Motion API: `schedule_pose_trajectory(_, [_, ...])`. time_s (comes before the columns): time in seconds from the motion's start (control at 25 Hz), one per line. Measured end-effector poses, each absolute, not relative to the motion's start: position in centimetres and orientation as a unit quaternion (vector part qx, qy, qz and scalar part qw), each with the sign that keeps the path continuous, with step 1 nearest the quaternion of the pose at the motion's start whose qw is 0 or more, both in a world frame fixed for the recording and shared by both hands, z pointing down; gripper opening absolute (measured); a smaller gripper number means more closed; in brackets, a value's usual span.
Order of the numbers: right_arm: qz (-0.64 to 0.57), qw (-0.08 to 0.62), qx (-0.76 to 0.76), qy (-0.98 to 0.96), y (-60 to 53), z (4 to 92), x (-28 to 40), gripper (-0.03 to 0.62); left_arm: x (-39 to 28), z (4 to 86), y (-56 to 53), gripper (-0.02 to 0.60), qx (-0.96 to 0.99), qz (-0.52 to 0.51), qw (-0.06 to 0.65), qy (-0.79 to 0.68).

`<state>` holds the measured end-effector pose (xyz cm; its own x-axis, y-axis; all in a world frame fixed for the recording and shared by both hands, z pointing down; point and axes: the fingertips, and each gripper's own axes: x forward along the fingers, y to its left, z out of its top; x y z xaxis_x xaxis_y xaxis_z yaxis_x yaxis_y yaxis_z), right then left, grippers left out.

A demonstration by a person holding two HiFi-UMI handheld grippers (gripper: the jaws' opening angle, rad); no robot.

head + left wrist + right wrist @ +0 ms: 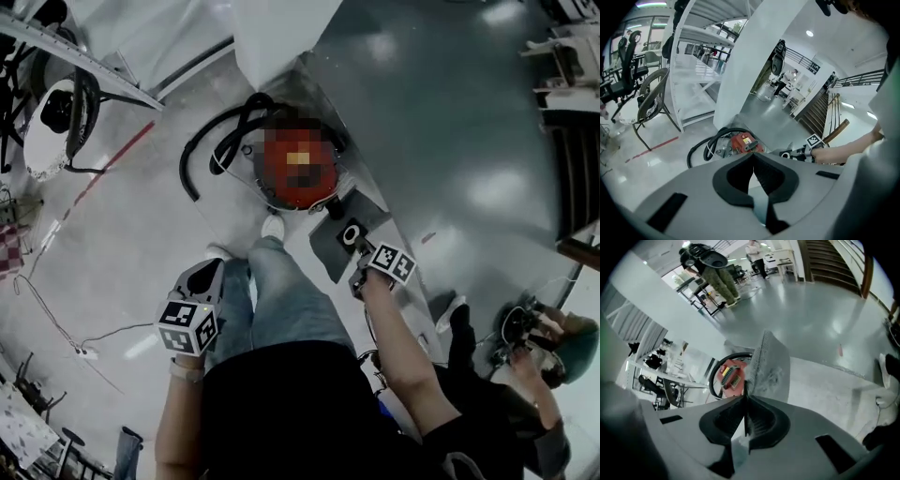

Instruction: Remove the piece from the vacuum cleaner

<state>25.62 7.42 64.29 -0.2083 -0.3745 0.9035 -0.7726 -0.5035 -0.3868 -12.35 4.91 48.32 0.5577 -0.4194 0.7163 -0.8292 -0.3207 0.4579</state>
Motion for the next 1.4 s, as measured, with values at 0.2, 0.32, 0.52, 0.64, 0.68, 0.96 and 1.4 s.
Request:
schedule_pose_trajectory(0.2, [0.580,0.184,0.585,-0.537,5.2,57.8,21.1,0.057,-14.2,45.2,2.9,0.018,0.792,0.208,0.401,-0.411])
schedule_pose_trajectory(0.32, [0.562,0.187,0.572,-0.568,4.4,53.6,18.3,0.057,-15.5,42.9,2.0,0.018,0.805,0.196,0.382,-0.409])
schedule_pose_trajectory(0.52, [0.528,0.176,0.543,-0.629,2.1,46.5,13.1,0.055,-18.1,38.0,-0.7,0.018,0.823,0.175,0.340,-0.419])
schedule_pose_trajectory(0.64, [0.502,0.163,0.529,-0.664,0.2,42.0,10.0,0.055,-19.1,35.0,-2.1,0.018,0.838,0.165,0.313,-0.416])
schedule_pose_trajectory(0.68, [0.491,0.162,0.524,-0.677,-0.5,40.5,8.9,0.055,-19.4,33.9,-2.4,0.018,0.842,0.161,0.304,-0.415])
schedule_pose_trajectory(0.96, [0.404,0.138,0.474,-0.770,-4.6,29.5,1.0,0.051,-21.9,26.6,-4.3,0.018,0.869,0.114,0.239,-0.418])
schedule_pose_trajectory(1.4, [0.226,0.097,0.412,-0.878,-7.2,14.5,-6.9,0.049,-24.5,14.7,-5.8,0.018,0.896,0.035,0.115,-0.428])
